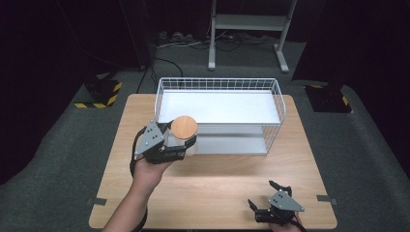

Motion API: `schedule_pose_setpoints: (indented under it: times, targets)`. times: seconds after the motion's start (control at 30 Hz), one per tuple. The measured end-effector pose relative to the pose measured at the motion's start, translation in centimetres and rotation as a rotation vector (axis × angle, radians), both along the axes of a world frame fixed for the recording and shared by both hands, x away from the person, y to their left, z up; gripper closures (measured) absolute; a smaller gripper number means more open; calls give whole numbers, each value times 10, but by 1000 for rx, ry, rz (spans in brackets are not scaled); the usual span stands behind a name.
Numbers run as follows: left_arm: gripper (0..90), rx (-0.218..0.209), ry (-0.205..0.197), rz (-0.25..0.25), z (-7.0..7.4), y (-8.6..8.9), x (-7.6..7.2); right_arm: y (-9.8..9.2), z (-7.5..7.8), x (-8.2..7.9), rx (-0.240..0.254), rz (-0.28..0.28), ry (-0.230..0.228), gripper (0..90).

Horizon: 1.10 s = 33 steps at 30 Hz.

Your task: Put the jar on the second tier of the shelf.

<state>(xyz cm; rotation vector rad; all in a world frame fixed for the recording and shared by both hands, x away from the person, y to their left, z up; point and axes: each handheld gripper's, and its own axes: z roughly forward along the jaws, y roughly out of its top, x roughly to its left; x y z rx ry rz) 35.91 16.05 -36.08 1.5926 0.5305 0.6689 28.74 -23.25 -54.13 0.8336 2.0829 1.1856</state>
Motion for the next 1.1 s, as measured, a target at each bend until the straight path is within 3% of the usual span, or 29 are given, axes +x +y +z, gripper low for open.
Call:
schedule_pose_setpoints:
  times: [0.57, 0.77, 1.1]
  targets:
    - [265, -47, -38, -1, 27, 4, 6, 0, 0, 0, 3, -2, 0, 1]
    - [265, -25, -53, 7, 35, 1, 13, -1, 0, 0, 6, -2, 0, 1]
    - [265, -61, -50, 17, 36, 1, 24, -1, 0, 0, 11, -1, 1, 1]
